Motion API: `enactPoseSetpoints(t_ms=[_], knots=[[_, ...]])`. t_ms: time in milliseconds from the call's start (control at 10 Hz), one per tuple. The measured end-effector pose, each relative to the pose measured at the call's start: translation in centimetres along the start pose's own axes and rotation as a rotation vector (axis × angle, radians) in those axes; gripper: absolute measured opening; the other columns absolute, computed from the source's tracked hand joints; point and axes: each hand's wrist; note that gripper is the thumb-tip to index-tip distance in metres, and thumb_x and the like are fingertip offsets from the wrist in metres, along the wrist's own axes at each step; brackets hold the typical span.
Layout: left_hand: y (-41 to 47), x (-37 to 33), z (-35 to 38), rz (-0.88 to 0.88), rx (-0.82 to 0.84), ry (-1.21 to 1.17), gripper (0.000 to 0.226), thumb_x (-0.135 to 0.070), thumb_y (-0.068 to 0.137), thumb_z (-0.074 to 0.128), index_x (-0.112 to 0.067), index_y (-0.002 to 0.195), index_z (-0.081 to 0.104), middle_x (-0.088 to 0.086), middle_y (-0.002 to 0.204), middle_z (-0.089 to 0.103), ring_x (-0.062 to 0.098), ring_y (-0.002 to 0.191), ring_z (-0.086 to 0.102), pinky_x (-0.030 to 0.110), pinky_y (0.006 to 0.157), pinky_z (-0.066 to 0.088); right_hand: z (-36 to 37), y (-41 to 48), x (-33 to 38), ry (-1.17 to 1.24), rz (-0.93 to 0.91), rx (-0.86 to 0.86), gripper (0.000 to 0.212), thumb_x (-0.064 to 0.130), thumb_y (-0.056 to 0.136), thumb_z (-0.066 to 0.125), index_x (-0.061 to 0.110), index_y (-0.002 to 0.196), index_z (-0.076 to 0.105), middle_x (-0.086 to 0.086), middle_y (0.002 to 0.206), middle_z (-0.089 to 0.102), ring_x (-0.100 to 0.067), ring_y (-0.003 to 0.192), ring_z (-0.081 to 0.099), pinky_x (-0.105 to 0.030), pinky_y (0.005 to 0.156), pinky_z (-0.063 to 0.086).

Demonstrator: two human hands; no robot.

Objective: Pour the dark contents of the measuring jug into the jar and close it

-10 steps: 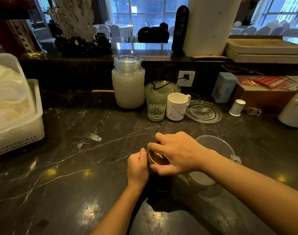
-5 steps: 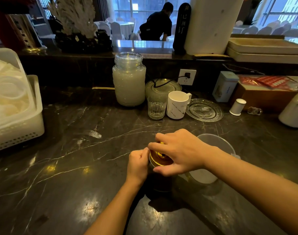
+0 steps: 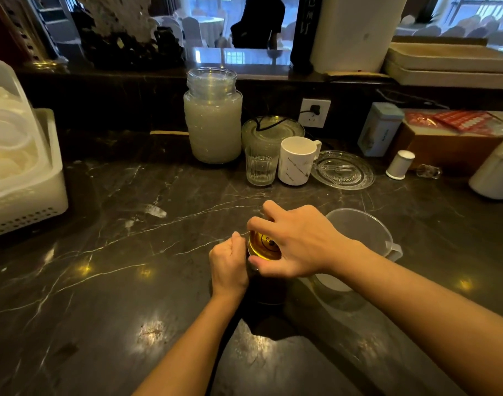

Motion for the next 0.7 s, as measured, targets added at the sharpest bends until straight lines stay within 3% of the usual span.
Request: enactPoseSetpoints(t_ms=[100,200,300,400,500,600,700], knots=[[-0.2,-0.2,0.0,-0.006,-0.023,-0.002,0.046,-0.031,0.082,0.034,-0.026,0.036,0.035,-0.004,0.041,0.04,0.007,0.038,0.039,0.025,0.046,0.027,0.2,-0.2,0.2,0.0,0.022,-0.007,0.055,0.065,0.078,0.039,0.021,0.109,0.048,-0.011,0.094,0.051,-0.019,0.05,0.045,-0.024,0.041,0.035],[-0.3,-0.6,-0.2,-0.07,-0.003,-0.023,0.044,-0.032,0.081,0.036,-0.022,0.038,0.041,0.001,0.046,0.045,0.016,0.048,0.04,0.041,0.053,0.032,0.4,-0.4,0.2,0.043,0.063,-0.024,0.053,0.066,0.079,0.041,0.025,0.112,0.046,-0.006,0.094,0.046,-0.017,0.057,0.046,-0.025,0.043,0.038],[-0.2,-0.5,-0.5,-0.107,0.079,-0.036,0.041,-0.032,0.081,0.04,-0.005,0.051,0.051,0.011,0.058,0.052,0.025,0.06,0.046,0.048,0.059,0.037,0.7,-0.8,0.5,0.114,0.123,-0.049,0.054,0.066,0.079,0.044,0.027,0.116,0.045,-0.001,0.093,0.043,-0.016,0.068,0.047,-0.026,0.051,0.04],[-0.1,-0.7,-1.2,-0.157,0.147,-0.109,0.026,-0.026,0.084,0.05,-0.012,0.062,0.054,0.003,0.065,0.053,0.019,0.065,0.048,0.04,0.062,0.038,0.9,-1.3,0.4,0.174,0.137,-0.07,0.06,0.067,0.079,0.046,0.027,0.124,0.045,-0.002,0.102,0.052,-0.015,0.086,0.045,-0.029,0.072,0.036],[0.1,-1.4,-2.2,-0.132,0.218,-0.086,0.01,-0.026,0.086,0.054,-0.021,0.083,0.062,0.002,0.089,0.064,0.014,0.084,0.06,0.033,0.075,0.047,0.6,-1.8,0.1,0.402,0.175,-0.073,0.067,0.069,0.076,0.046,0.031,0.132,0.039,0.001,0.126,0.049,-0.013,0.113,0.041,-0.036,0.094,0.028],[0.7,-2.1,-3.3,-0.085,0.27,-0.015,0.02,-0.03,0.087,0.055,-0.033,0.107,0.058,0.004,0.119,0.058,0.012,0.108,0.056,0.029,0.089,0.045,0.1,-2.1,-1.0,0.485,0.303,-0.123,0.076,0.071,0.074,0.041,0.031,0.138,0.03,0.0,0.144,0.035,-0.015,0.129,0.03,-0.044,0.103,0.021],[1.4,-3.5,-4.3,0.002,0.294,0.175,0.035,-0.034,0.088,0.053,-0.031,0.123,0.053,0.0,0.13,0.053,0.013,0.12,0.05,0.031,0.098,0.041,-0.7,-2.4,-2.4,0.419,0.434,-0.088,0.089,0.075,0.068,0.037,0.027,0.142,0.024,-0.003,0.151,0.024,-0.019,0.135,0.021,-0.046,0.108,0.017]])
Point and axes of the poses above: each hand's wrist, its own y-axis towards the middle knuckle, its own z-axis out of the palm, x = y × z
